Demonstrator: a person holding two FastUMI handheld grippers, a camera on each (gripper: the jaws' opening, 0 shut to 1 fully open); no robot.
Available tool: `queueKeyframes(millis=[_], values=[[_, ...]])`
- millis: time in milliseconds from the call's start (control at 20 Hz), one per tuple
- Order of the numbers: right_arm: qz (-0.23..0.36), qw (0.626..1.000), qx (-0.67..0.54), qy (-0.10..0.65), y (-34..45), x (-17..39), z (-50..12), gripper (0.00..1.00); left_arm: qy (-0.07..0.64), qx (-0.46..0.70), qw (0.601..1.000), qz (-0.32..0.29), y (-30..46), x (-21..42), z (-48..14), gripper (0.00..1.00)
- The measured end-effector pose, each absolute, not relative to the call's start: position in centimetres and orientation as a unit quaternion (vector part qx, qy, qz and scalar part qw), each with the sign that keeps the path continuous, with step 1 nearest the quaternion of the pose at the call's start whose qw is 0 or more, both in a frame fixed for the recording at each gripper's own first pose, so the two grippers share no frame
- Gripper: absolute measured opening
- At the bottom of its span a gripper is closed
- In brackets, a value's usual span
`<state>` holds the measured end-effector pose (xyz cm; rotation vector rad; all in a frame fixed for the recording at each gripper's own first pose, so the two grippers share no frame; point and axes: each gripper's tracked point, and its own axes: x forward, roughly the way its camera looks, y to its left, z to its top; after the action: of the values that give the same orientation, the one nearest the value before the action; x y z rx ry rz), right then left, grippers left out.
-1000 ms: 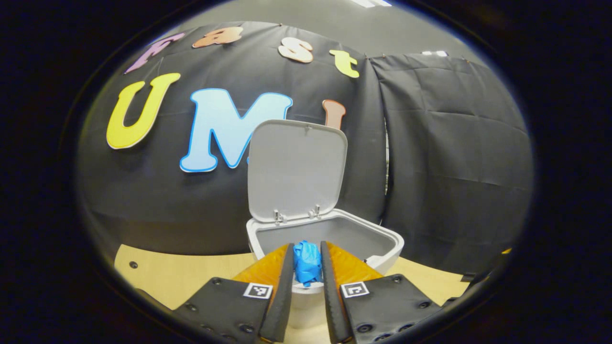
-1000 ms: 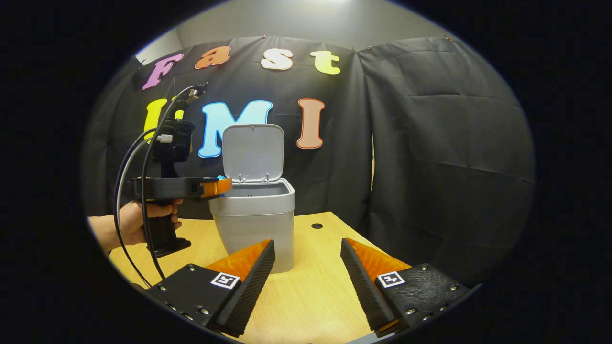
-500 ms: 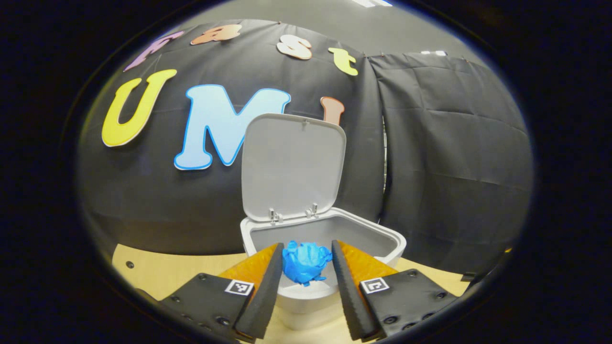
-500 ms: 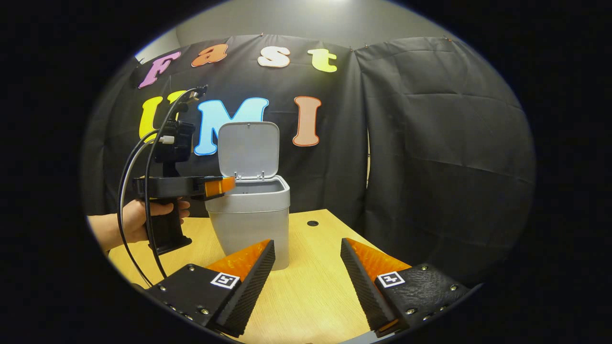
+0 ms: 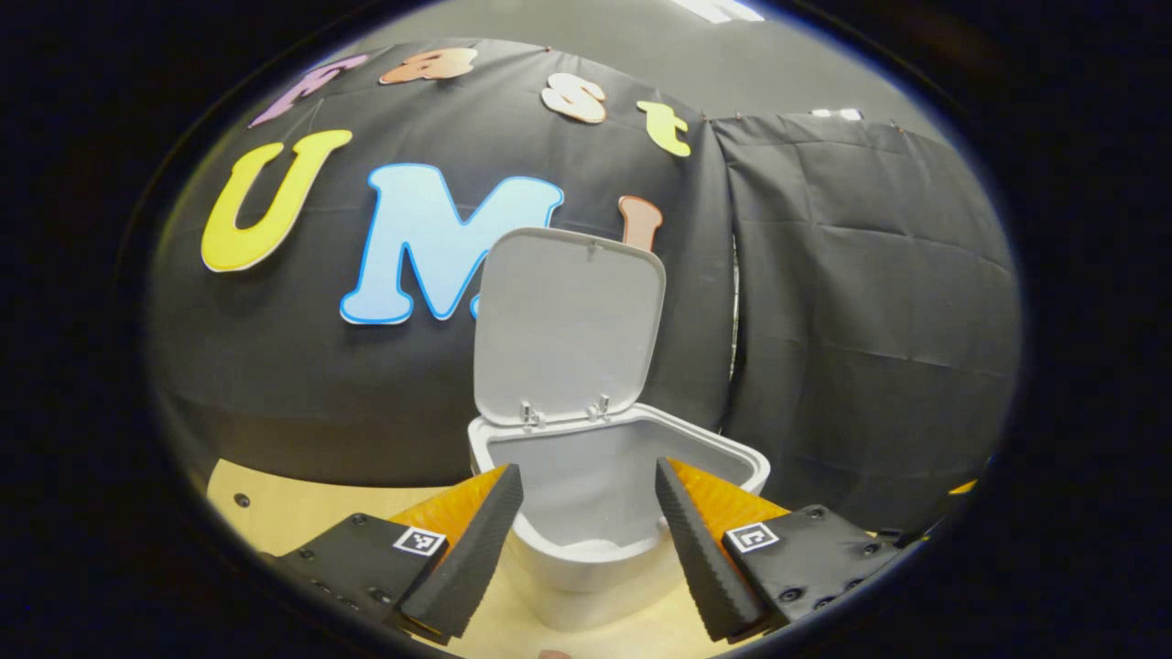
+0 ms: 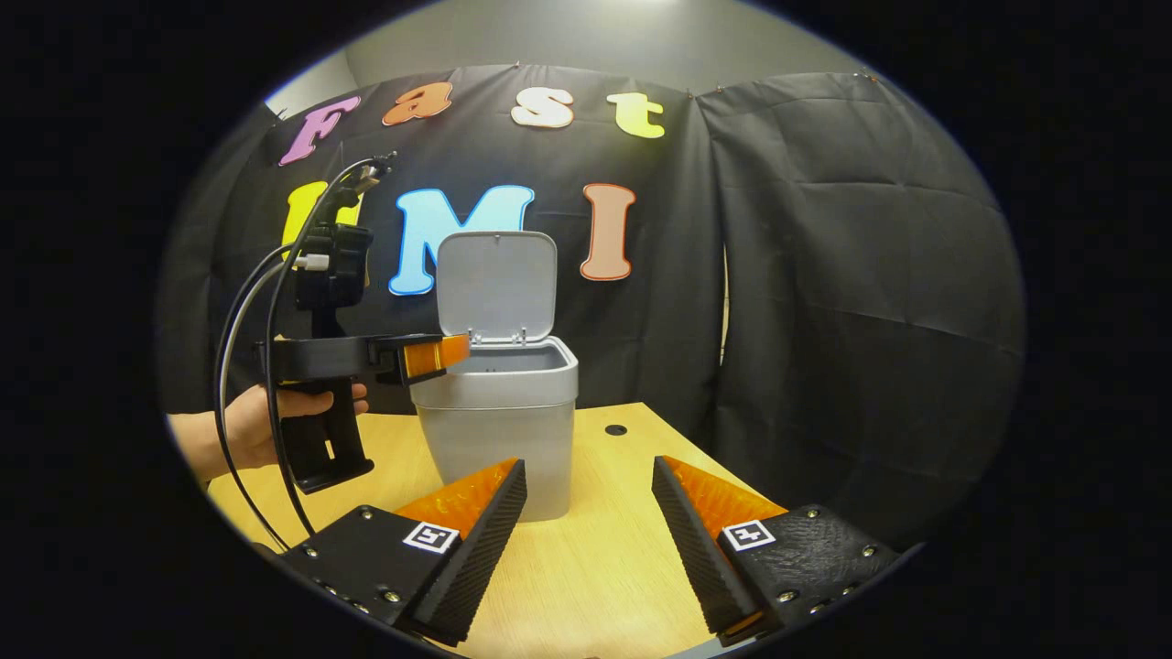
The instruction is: Press the lid of the desktop garbage bin to open it, pick up the crumpled paper on the desktop and throw it into the bin, then pick up the pop can on the desktop and drop it into the bin, and finally close the garbage bin lid.
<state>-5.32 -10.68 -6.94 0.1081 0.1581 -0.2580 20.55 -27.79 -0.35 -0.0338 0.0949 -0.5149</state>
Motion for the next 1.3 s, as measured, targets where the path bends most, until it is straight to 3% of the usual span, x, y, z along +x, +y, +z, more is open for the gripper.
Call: queueKeyframes(millis=[550,700,800,1300], values=[[-0.051,0.996,0.055,0.056,-5.6,-4.0,-5.4,0.9,-0.007,0.011,0.979,-0.206,-21.0,15.7,2.2,0.94],[-0.03,0.997,0.054,0.056,-4.2,-4.1,-5.4,0.91,-0.002,0.012,0.98,-0.197,-19.6,14.7,1.5,0.95],[-0.02,0.997,0.049,0.059,-3.5,-4.1,-5.7,0.98,0.0,0.011,0.982,-0.19,-18.6,14.1,1.0,0.95],[0.071,0.991,0.037,0.105,1.8,-3.5,-8.4,0.99,0.005,0.011,0.99,-0.14,-13.1,11.3,-0.1,0.94]])
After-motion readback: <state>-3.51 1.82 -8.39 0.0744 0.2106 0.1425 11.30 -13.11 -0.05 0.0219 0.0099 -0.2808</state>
